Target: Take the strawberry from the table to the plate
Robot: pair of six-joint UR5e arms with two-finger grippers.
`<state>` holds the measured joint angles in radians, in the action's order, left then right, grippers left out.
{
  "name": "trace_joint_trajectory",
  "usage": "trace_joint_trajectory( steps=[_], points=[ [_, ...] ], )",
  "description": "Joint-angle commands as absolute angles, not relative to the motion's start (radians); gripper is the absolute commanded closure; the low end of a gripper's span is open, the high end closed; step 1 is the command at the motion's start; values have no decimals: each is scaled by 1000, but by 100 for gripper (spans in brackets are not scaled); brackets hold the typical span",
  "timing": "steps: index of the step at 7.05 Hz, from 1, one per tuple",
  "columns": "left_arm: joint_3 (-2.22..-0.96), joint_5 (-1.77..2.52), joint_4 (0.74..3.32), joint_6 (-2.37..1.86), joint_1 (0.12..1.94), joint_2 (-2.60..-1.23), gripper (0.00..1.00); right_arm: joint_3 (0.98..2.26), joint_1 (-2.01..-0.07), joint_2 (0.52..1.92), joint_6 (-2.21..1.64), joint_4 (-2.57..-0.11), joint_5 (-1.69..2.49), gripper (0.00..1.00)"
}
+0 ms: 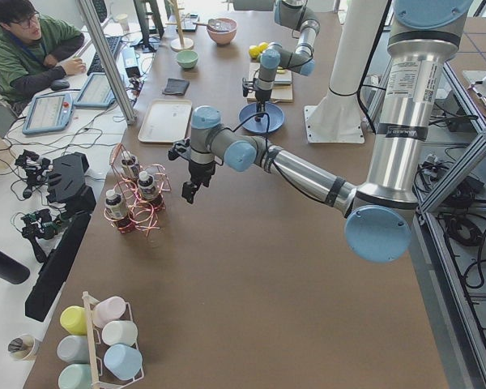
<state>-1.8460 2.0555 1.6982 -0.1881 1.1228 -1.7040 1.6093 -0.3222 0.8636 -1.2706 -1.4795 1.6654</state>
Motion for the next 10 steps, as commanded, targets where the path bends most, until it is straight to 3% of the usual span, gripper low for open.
trace_joint_trajectory(
  steps=[1,3,5,7,10],
  points=[
    [-1844,2056,1698,-183,1124,-1703,2,1623,-322,865,-1285,-1486,1669,0],
    [-1842,2056,1697,-181,1126,-1700,2,1685,-366,891,-1279,-1502,1704,0],
    [-1852,2077,1697,-102,1191,-1648,2,1759,-580,951,-1176,-1584,1919,0],
    [-1820,2131,1669,-39,1349,-1608,2,1781,-841,1133,-798,-1574,2081,0],
    [-1729,2227,1623,-5,1540,-1614,2,1695,-1207,1354,-410,-1563,2309,0]
  ],
)
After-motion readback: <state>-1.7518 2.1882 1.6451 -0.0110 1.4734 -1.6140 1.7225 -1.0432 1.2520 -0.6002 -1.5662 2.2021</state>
